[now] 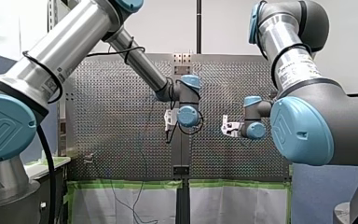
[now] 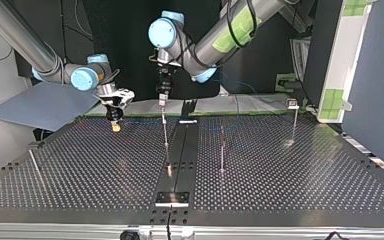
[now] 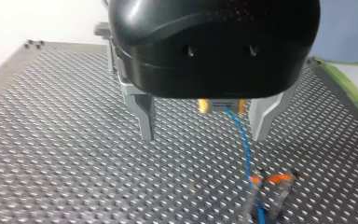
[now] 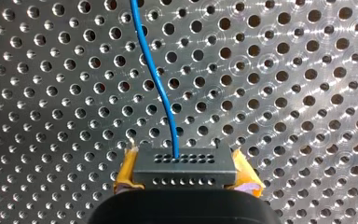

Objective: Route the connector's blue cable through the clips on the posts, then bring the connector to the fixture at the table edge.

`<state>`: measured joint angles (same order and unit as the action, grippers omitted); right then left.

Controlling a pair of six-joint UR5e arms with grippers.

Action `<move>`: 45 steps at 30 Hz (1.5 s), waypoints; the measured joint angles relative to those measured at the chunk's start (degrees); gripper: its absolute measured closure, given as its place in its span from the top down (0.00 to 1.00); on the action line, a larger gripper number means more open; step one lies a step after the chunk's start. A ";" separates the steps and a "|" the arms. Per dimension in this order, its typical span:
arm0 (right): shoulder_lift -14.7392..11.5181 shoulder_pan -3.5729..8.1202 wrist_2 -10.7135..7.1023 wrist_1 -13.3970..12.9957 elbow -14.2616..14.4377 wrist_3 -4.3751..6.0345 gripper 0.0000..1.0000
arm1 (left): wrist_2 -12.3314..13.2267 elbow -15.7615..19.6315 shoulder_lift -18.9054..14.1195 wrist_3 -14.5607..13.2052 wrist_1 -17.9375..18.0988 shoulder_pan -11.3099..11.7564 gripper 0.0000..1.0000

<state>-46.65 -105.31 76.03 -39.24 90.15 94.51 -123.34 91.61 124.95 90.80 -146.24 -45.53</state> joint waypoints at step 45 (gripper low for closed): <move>0.01 -0.76 -1.58 0.49 0.05 0.17 0.00 | -1.62 21.79 -21.78 9.76 20.27 -0.52 1.00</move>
<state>-46.64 -106.08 74.45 -38.76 90.19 94.67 -124.97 113.40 103.17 100.56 -125.97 -46.04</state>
